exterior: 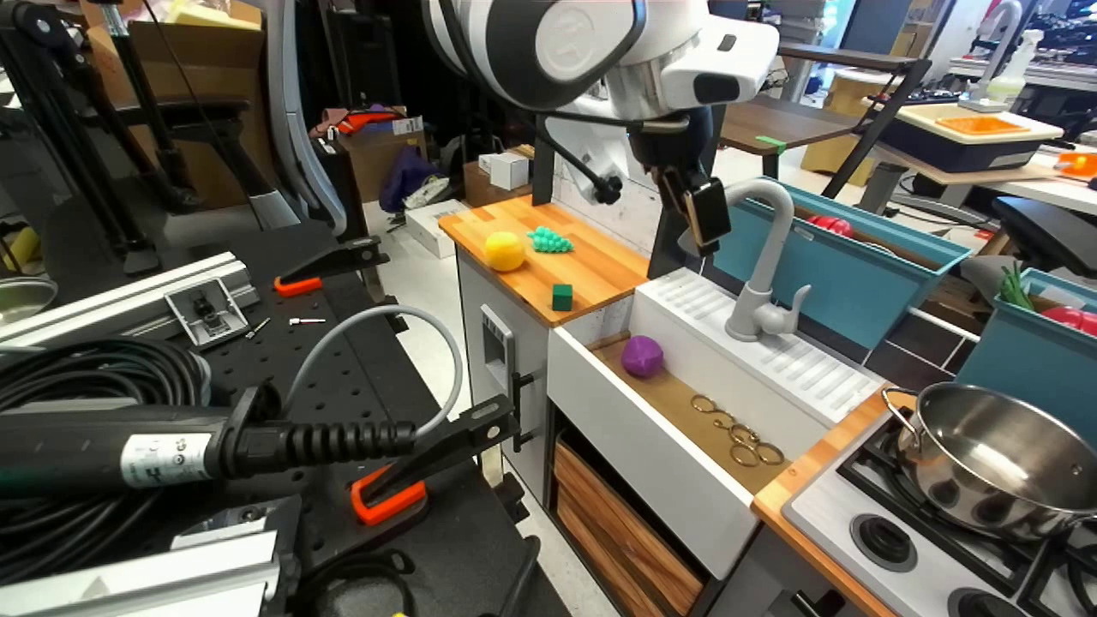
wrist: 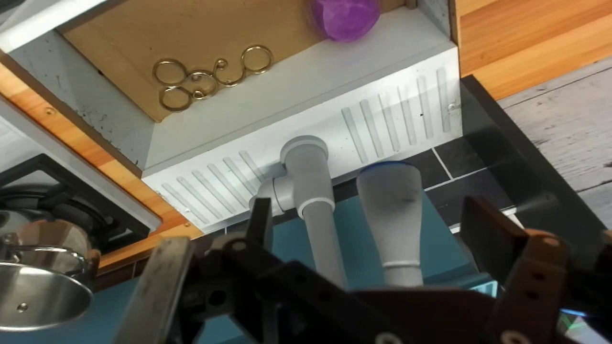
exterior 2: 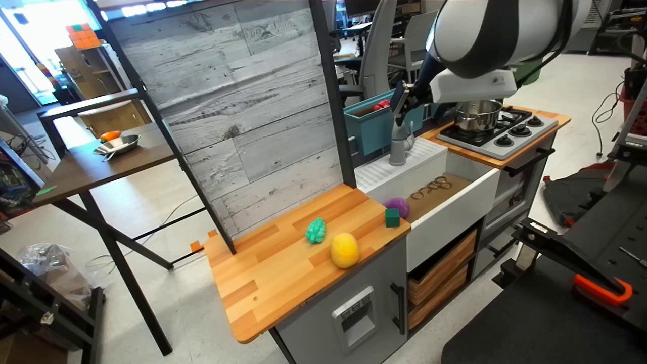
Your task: Push the grey faucet to the center of the sink
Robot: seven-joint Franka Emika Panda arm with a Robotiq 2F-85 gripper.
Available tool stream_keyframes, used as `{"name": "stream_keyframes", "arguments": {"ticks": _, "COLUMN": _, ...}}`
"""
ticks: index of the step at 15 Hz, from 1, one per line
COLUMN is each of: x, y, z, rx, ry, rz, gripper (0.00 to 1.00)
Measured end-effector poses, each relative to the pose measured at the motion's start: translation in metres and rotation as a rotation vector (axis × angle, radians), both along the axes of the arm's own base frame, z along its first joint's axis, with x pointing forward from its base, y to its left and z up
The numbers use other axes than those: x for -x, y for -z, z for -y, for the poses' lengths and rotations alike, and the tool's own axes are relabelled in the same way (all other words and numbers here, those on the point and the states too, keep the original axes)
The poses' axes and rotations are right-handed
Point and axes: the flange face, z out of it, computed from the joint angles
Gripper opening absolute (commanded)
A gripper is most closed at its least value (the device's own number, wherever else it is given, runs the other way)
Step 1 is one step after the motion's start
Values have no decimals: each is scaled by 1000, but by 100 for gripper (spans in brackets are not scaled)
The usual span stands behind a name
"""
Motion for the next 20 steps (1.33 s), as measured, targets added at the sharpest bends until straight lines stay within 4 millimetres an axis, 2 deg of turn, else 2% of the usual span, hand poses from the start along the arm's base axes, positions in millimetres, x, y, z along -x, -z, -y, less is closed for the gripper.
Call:
{"name": "stream_keyframes", "arguments": {"ticks": 2, "x": -11, "y": 15, "z": -7, "rx": -6, "ry": 27, "rz": 46, "gripper": 100}}
{"name": "stream_keyframes", "arguments": {"ticks": 3, "x": -15, "y": 20, "z": -10, "rx": -10, "ry": 40, "rz": 67, "gripper": 81}}
{"name": "stream_keyframes", "arguments": {"ticks": 8, "x": -34, "y": 29, "z": -18, "rx": -9, "ry": 81, "rz": 135, "gripper": 42}}
{"name": "stream_keyframes", "arguments": {"ticks": 13, "x": -37, "y": 31, "z": -12, "rx": 19, "ry": 123, "rz": 160, "gripper": 5}}
{"name": "stream_keyframes", "arguments": {"ticks": 18, "x": -30, "y": 30, "z": -11, "rx": 33, "ry": 122, "rz": 149, "gripper": 7}}
{"name": "stream_keyframes", "arguments": {"ticks": 20, "x": -27, "y": 28, "z": -4, "rx": 51, "ry": 112, "rz": 112, "gripper": 7}}
